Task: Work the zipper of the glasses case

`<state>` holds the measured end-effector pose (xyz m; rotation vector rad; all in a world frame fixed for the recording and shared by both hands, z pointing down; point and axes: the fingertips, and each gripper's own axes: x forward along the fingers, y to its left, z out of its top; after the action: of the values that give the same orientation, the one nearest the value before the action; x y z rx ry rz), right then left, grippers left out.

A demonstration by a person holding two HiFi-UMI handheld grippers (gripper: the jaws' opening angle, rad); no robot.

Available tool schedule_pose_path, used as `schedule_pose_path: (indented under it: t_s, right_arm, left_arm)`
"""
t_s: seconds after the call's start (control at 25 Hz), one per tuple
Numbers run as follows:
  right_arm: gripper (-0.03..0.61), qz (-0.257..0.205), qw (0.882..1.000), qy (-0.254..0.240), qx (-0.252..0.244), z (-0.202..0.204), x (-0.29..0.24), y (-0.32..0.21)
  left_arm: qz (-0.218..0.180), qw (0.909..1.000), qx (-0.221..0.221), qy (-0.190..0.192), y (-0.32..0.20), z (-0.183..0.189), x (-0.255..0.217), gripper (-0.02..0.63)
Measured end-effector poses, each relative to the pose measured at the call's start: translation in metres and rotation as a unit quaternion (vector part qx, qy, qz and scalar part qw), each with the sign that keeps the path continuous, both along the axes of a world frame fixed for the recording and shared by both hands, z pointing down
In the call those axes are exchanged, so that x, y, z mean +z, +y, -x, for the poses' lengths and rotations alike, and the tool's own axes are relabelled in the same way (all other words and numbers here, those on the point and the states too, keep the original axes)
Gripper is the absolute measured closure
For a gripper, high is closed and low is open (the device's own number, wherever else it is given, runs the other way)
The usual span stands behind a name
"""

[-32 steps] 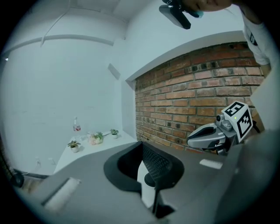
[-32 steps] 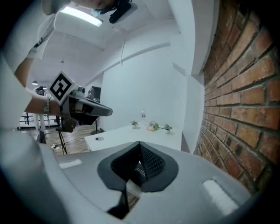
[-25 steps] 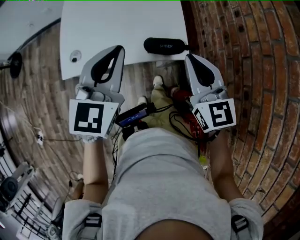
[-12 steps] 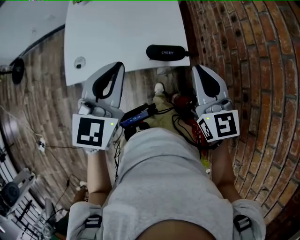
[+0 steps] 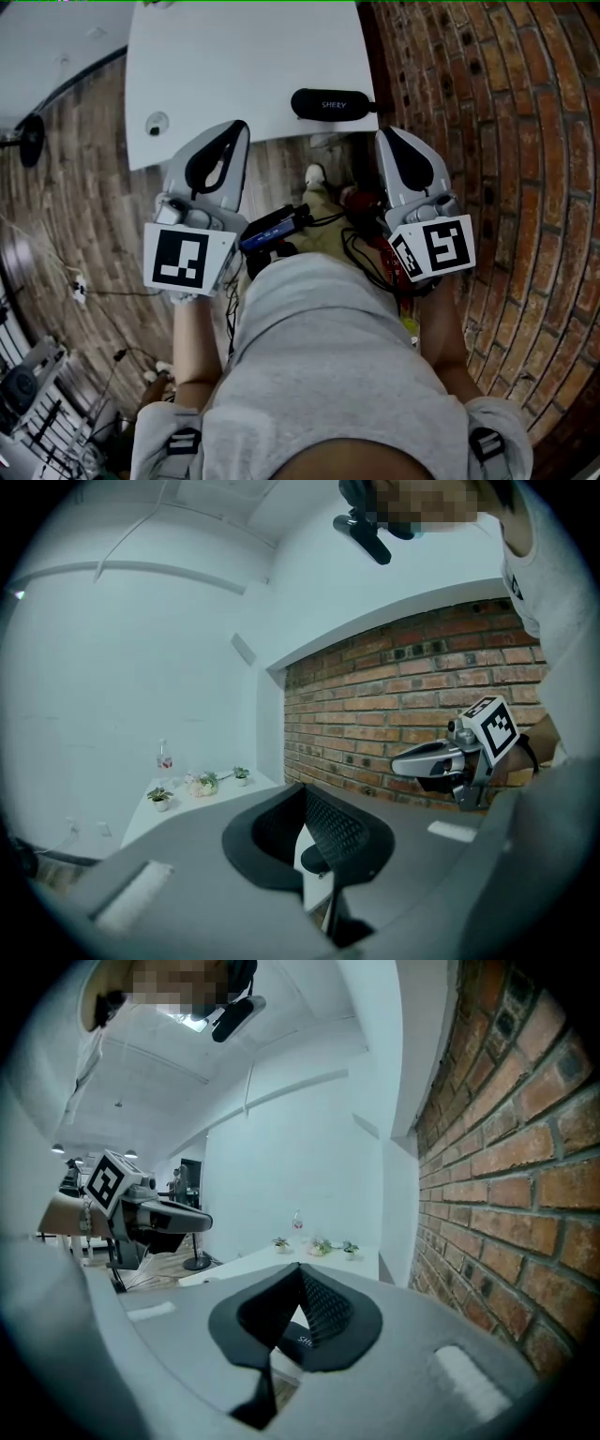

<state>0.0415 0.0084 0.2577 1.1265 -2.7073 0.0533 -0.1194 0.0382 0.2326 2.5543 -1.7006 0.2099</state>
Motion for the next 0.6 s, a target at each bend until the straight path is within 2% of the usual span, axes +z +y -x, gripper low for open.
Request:
schedule_pose_path:
  t_s: [0.6]
  right_arm:
    - [0.576, 0.008, 1.000, 0.004, -0.003, 0.0074, 0.0056, 0.0014]
  left_arm:
    - [0.000, 0.9998, 0.019, 0.009, -0.0072, -0.0100, 0.0033, 0.597]
